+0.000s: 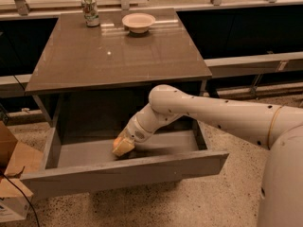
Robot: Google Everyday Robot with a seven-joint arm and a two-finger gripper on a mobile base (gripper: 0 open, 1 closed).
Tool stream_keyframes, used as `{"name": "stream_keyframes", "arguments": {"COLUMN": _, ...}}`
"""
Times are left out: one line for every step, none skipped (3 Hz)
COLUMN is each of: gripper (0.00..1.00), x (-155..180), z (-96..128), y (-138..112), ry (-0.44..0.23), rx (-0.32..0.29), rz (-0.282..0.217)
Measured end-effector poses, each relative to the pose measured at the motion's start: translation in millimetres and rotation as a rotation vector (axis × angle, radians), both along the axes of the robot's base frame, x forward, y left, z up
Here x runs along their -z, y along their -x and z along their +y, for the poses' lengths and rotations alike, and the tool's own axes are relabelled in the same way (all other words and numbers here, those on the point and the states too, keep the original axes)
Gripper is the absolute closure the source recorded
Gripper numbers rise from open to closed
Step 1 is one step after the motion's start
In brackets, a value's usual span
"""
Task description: Place orange into top drawer
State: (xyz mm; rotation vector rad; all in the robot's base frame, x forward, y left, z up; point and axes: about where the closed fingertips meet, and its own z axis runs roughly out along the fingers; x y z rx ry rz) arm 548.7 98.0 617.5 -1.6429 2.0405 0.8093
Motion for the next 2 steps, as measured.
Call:
{"name": "stream_keyframes", "arguments": {"gripper": 0.12, "x": -0.1, "z": -1.7, "y": -2.8, "ry": 0.001, "rx": 0.013, "rz": -0.028}}
{"name": "stream_keyframes", "arguments": {"gripper": 0.0, "x": 0.0, "z": -1.9, "y": -3.1, "ry": 0.001, "rx": 0.014, "rz": -0.03}}
